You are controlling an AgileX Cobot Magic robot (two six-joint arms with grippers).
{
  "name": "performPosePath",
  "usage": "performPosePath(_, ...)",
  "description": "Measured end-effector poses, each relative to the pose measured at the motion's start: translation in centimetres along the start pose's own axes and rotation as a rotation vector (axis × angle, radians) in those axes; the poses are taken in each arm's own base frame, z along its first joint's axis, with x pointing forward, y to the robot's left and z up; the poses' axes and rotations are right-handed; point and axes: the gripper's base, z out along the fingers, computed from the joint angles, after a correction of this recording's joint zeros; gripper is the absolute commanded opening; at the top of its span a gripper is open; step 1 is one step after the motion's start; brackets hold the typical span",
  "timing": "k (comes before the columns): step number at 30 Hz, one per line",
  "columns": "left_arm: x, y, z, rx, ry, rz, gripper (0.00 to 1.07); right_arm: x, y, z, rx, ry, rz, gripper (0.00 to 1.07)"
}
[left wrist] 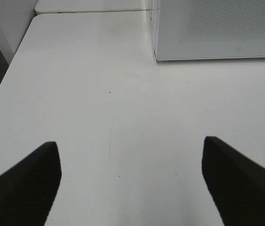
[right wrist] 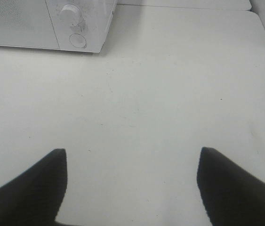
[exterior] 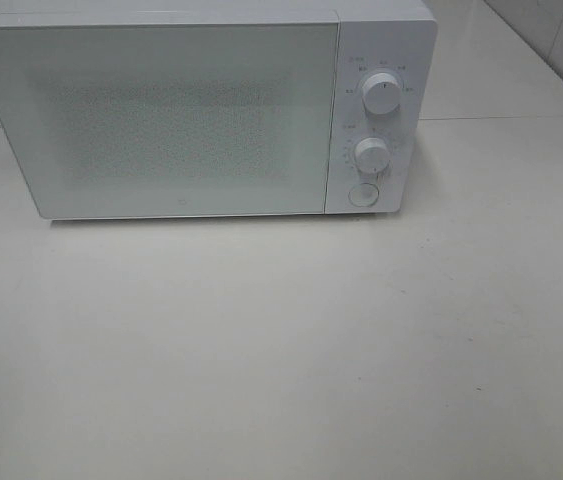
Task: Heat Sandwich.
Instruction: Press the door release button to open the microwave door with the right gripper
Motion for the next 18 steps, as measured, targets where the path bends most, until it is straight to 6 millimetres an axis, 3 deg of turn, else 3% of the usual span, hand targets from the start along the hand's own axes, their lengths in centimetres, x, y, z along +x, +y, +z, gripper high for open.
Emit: performPosePath(18, 0.0, 0.0, 0.0, 0.0, 0.0, 0.0, 0.76, 0.0, 0.01, 0.0, -0.001, 0.0, 0.022, 0.74)
